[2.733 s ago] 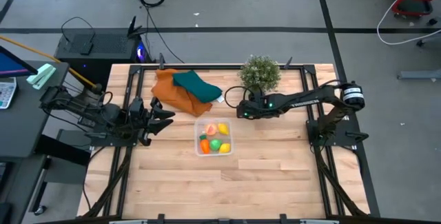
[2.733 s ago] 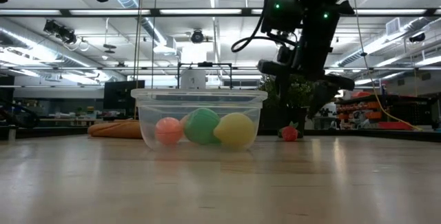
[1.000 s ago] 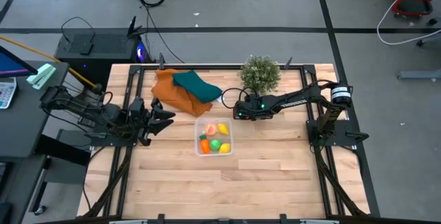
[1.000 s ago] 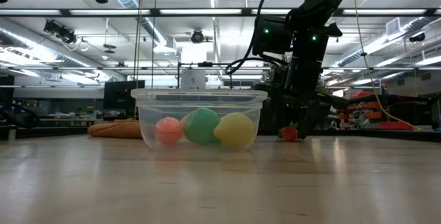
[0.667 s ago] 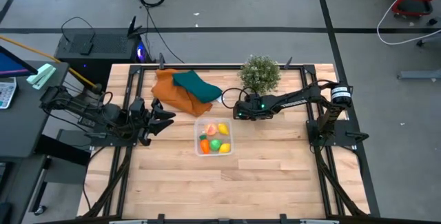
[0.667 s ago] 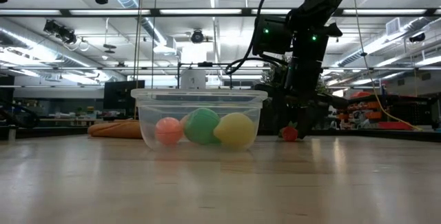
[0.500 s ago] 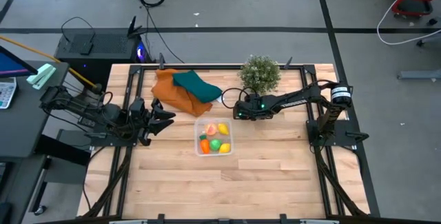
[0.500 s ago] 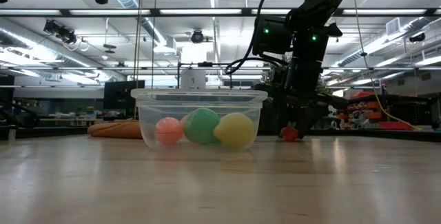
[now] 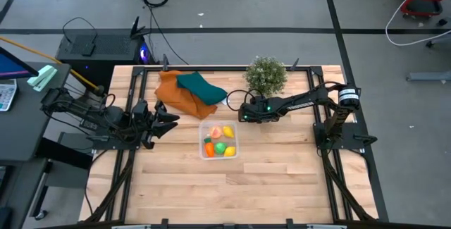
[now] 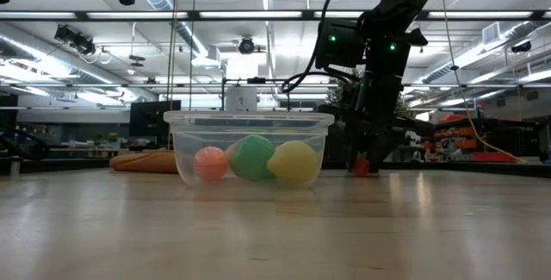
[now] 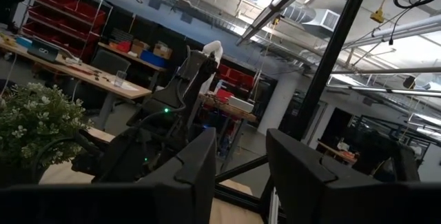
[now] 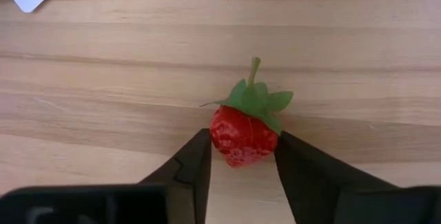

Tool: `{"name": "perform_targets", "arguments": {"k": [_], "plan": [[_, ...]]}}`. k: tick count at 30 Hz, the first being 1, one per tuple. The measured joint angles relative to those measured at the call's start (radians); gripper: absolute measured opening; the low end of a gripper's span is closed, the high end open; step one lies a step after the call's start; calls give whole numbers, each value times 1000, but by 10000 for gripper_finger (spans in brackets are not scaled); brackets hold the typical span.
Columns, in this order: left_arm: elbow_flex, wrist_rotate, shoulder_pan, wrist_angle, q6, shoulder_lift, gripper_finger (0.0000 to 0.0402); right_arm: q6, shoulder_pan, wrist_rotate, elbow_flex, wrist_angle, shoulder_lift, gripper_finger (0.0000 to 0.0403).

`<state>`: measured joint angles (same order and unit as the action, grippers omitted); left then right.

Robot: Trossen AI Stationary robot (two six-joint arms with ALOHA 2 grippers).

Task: Pick and placing Produce into tupperware
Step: Put the red strawberry into the transparent container

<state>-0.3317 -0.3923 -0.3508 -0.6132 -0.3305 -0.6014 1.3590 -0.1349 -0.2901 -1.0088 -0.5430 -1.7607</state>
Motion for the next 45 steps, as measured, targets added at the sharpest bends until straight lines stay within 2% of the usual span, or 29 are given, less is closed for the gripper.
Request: {"name": "perform_targets", "arguments": {"k": [6, 16, 30, 38, 45], "plan": [[0, 0, 0, 1, 0, 0, 137, 0, 0, -1, 0, 2, 0, 103], [0, 0, 0, 5, 0, 0, 134, 6, 2, 10, -4, 40, 0, 101], [0, 0, 0, 7, 0, 0, 139, -58, 88, -31, -162, 37, 0, 98], [0, 0, 0, 7, 0, 0, 136, -139, 111, -62, -257, 34, 0, 98], [0, 0, 0, 8, 0, 0, 141, -291, 157, -62, -330, 36, 0, 98]]}}
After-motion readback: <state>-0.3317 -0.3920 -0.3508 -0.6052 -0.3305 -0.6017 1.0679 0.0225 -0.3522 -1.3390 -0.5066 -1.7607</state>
